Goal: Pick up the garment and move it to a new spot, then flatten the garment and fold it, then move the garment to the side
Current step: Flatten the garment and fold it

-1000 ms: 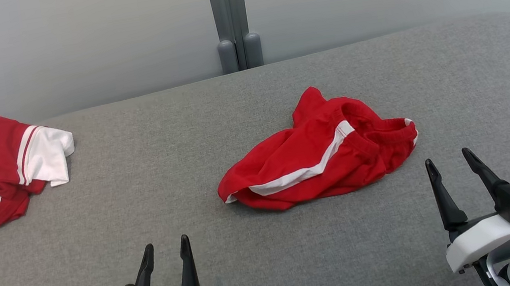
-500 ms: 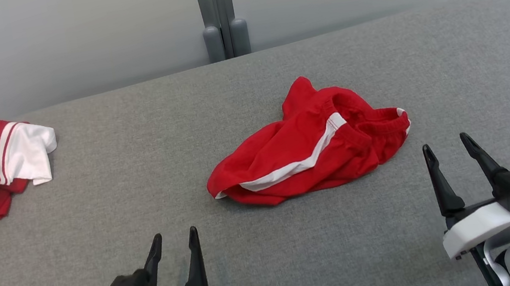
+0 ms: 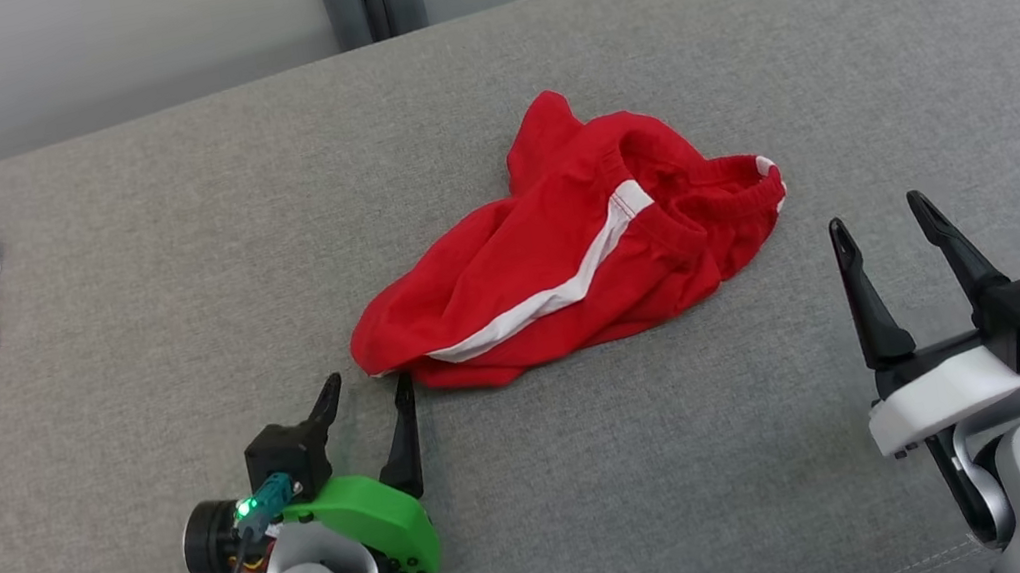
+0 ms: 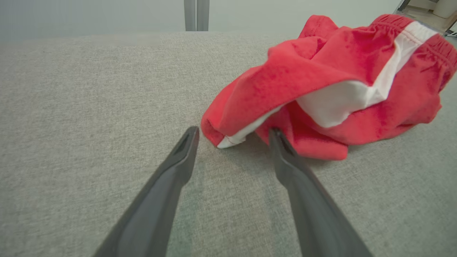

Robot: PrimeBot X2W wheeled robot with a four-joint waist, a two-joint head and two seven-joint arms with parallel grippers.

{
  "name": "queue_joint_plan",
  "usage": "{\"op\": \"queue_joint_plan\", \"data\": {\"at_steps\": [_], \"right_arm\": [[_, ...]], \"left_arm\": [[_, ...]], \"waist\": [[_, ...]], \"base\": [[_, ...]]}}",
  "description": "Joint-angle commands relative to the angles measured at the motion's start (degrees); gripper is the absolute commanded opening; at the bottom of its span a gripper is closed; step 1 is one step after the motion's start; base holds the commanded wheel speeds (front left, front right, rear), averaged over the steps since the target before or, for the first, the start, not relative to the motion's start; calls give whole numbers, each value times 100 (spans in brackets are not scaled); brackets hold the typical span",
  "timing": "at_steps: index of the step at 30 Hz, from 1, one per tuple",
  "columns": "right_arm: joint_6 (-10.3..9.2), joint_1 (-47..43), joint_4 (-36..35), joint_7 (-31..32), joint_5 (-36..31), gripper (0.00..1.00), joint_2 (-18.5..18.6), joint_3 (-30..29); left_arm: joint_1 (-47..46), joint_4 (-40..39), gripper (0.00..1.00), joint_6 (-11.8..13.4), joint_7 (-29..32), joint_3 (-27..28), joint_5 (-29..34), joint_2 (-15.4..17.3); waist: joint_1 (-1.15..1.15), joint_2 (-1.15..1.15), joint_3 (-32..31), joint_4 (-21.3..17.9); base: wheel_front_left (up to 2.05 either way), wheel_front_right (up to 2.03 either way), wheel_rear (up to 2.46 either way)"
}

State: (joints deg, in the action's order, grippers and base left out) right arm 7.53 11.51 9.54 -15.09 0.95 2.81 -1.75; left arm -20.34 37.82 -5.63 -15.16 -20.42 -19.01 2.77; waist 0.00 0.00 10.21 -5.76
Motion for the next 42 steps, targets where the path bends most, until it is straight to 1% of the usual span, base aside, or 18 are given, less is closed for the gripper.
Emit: {"op": "queue_joint_plan", "data": {"at_steps": [1,6,8,9,10,11,17,20,22,24,26,28,31,33,35,37,42], "right_arm": [[-8,69,-27,-12,16,100,16,-2],[-8,126,-41,-12,49,100,16,-16],[-8,130,-40,-12,56,100,17,-36],[-8,124,-40,-12,61,100,16,-49],[-8,114,-38,-12,66,100,16,-64],[-8,101,-33,-12,63,100,16,-87],[-8,56,18,-12,123,100,17,-100],[-8,42,28,-12,168,100,17,-54],[-8,18,45,-12,179,100,17,-47],[-8,-18,60,-12,197,100,17,-46],[-8,-41,73,-12,215,100,17,-49],[-8,-59,86,-12,237,100,18,-50],[-8,-86,113,-12,268,100,18,-32],[-8,-92,122,-12,288,100,18,-22],[-8,-90,127,-12,318,100,18,-1],[-8,-70,128,-12,329,100,16,41],[-8,-31,123,-12,348,100,17,105]], "left_arm": [[-161,71,100,-38,3,-1,44,21],[-425,242,100,-51,3,53,55,21],[-478,255,46,-72,3,93,106,22],[-489,223,28,-83,3,116,145,40],[-485,167,4,-94,2,135,190,72],[-450,93,0,-89,3,171,236,111],[-174,-366,0,-140,3,266,433,234],[-33,-538,0,-160,2,179,518,352],[71,-611,0,-177,3,43,579,482],[157,-656,0,-180,39,-145,637,689],[221,-755,0,-185,236,-374,623,919],[299,-915,0,-186,619,-688,495,1201],[380,-1281,0,-187,1398,-1225,176,1678],[344,-1583,0,-187,1778,-1408,-138,1913],[231,-1797,0,-185,2002,-1469,-317,2115],[111,-1903,0,-182,2101,-1464,-434,2181],[-216,-1834,0,-181,2203,-1417,-541,2092]], "waist": [[0,0,270,-224],[0,0,416,-304],[0,0,429,-305],[0,0,429,-296],[0,0,424,-280],[0,0,416,-255],[0,0,294,-41],[0,0,210,53],[0,0,146,112],[0,0,80,160],[0,0,28,193],[0,0,-12,213],[0,0,-52,211],[0,0,-59,192],[0,0,-51,161],[0,0,-31,104],[0,0,36,-72]], "base": [[0,0,0],[0,0,0],[0,0,0],[0,0,0],[0,0,0],[0,0,0],[0,0,0],[0,0,0],[0,0,0],[0,0,0],[0,0,0],[0,0,0],[0,0,0],[0,0,0],[0,0,0],[0,0,0],[0,0,0]]}}
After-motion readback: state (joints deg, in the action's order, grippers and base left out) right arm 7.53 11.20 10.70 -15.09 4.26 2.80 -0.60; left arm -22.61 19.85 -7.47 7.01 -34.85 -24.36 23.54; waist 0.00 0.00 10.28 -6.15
